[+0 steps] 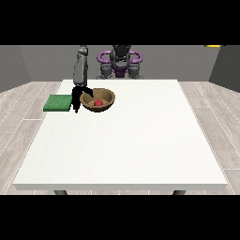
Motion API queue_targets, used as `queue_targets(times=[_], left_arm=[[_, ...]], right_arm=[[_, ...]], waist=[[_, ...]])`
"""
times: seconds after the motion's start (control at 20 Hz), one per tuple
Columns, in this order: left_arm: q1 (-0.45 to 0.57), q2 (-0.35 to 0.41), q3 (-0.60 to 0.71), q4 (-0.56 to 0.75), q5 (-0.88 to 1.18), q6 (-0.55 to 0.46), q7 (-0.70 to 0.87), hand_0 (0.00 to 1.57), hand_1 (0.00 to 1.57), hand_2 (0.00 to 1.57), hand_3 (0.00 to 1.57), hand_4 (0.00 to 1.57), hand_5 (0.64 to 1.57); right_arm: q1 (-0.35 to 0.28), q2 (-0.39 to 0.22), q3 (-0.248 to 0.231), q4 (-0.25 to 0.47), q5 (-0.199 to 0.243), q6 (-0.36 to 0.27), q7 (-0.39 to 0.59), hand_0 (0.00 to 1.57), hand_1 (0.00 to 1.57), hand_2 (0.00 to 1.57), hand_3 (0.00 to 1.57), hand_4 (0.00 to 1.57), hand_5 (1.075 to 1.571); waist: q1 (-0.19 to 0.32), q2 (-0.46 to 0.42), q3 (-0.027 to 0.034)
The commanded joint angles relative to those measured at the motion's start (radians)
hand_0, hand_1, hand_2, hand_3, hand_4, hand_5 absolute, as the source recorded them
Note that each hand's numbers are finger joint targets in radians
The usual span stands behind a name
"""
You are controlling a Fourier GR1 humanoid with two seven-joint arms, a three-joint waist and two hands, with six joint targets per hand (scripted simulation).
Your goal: Pick the cup and pour the ball into the bowl, then pick the bowl and place it on the pad
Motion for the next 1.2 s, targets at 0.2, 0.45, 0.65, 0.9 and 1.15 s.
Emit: queue_targets(times=[0.2, 0.45, 0.65, 0.9, 1.15], left_arm=[[0.021, 0.049, 0.031, -0.013, 0.047, -0.032, 0.019, 0.0, 0.0, 0.0, 0.0, 1.02, 1.54], [0.01, 0.059, 0.038, -0.023, 0.074, -0.056, 0.02, 0.0, 0.0, 0.0, 0.0, 1.03, 1.529], [-0.009, 0.067, 0.051, -0.013, 0.109, -0.062, 0.045, 0.0, 0.0, 0.0, 0.0, 1.11, 1.519], [0.013, 0.078, 0.065, 0.058, 0.104, -0.076, 0.028, 0.0, 0.0, 0.0, 0.0, 1.18, 1.525], [0.082, 0.094, 0.087, 0.142, 0.052, -0.073, -0.032, 0.0, 0.0, 0.0, 0.0, 1.2, 1.534]], right_arm=[[0.007, 0.011, -0.027, 0.099, -0.001, -0.123, 0.043, 0.0, 0.0, 0.0, 0.0, 0.62, 1.568], [0.091, -0.065, -0.002, 0.121, 0.073, -0.226, 0.093, 1.57, 1.57, 1.57, 1.57, 0.94, 1.471], [0.105, -0.111, 0.019, 0.092, 0.097, -0.248, 0.108, 1.57, 1.57, 1.57, 1.41, 0.92, 1.525], [0.065, -0.18, 0.058, 0.006, 0.129, -0.329, 0.244, 1.57, 1.57, 1.57, 1.27, 1.02, 1.545], [0.025, -0.268, 0.129, -0.072, 0.161, -0.296, 0.464, 1.57, 1.57, 1.57, 1.04, 1.03, 1.556]], waist=[[0.018, 0.025, 0.0126], [0.046, 0.066, 0.0107], [0.059, 0.07, 0.0106], [0.024, -0.001, 0.0072], [-0.06, -0.078, 0.0063]])
